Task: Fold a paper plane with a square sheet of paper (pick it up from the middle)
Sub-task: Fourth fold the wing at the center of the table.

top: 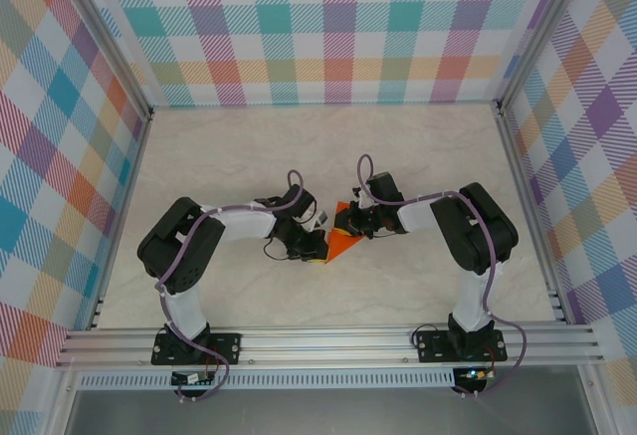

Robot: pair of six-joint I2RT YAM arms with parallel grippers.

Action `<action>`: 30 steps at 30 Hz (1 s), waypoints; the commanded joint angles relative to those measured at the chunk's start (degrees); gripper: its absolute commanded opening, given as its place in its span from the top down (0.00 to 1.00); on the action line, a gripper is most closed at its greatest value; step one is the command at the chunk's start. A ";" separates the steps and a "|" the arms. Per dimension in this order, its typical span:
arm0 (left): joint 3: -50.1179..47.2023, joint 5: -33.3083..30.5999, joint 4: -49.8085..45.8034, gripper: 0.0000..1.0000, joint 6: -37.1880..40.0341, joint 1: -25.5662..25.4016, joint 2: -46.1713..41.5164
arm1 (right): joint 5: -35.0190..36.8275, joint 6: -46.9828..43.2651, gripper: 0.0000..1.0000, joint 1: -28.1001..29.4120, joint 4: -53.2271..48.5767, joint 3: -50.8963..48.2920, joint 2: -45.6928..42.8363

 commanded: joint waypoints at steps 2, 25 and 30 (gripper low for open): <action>-2.76 -2.84 -14.91 0.85 0.20 -0.72 -3.79 | 8.62 -1.47 0.89 -0.39 -7.28 -2.81 2.83; 6.42 2.30 7.80 0.81 -9.95 -0.54 2.23 | 7.78 -1.22 0.90 -0.39 -6.82 -2.35 4.06; 5.88 2.91 7.30 0.82 -9.30 -0.36 4.79 | 7.99 -1.47 0.90 -0.39 -7.11 -2.55 4.06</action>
